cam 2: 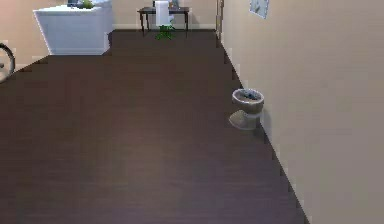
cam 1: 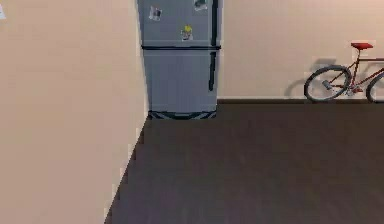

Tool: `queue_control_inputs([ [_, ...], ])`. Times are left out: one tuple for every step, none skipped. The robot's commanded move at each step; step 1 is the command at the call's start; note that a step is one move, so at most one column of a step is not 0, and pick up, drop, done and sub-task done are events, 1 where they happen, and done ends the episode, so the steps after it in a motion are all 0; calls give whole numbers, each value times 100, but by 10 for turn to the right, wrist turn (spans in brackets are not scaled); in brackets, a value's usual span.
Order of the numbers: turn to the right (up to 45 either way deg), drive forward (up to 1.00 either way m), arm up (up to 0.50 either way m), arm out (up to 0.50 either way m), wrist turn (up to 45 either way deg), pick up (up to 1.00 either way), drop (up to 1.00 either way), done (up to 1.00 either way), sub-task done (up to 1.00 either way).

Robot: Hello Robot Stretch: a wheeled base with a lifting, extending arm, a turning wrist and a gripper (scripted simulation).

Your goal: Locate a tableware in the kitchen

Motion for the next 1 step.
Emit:
queue_control_inputs([
  [450,0,0,0,0,0,0,0,0],
])
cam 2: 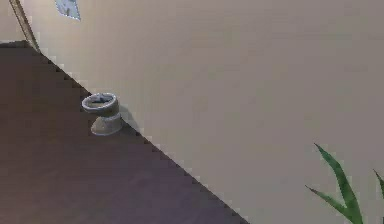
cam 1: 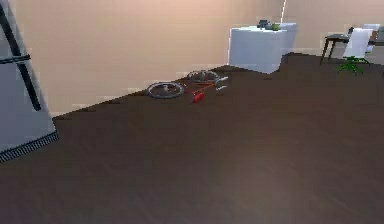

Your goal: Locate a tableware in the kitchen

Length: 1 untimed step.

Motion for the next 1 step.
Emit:
queue_control_inputs([
  [60,0,0,0,0,0,0,0,0],
])
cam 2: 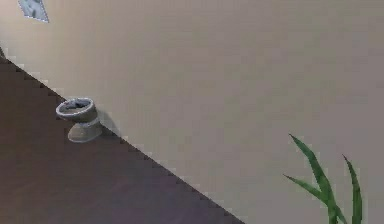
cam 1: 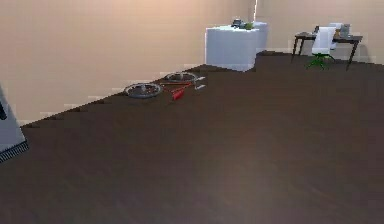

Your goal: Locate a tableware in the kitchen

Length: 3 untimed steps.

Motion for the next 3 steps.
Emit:
queue_control_inputs([
  [0,20,0,0,0,0,0,0,0],
  [390,0,0,0,0,0,0,0,0],
  [0,100,0,0,0,0,0,0,0],
])
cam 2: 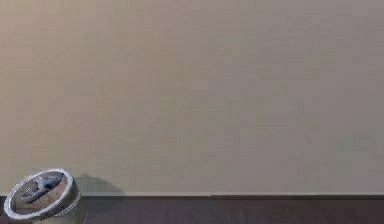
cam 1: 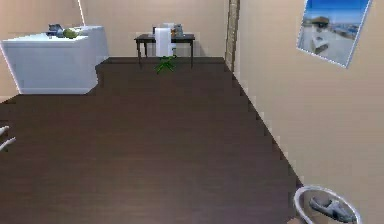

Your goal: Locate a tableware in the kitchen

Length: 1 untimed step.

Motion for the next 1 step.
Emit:
queue_control_inputs([
  [0,100,0,0,0,0,0,0,0],
])
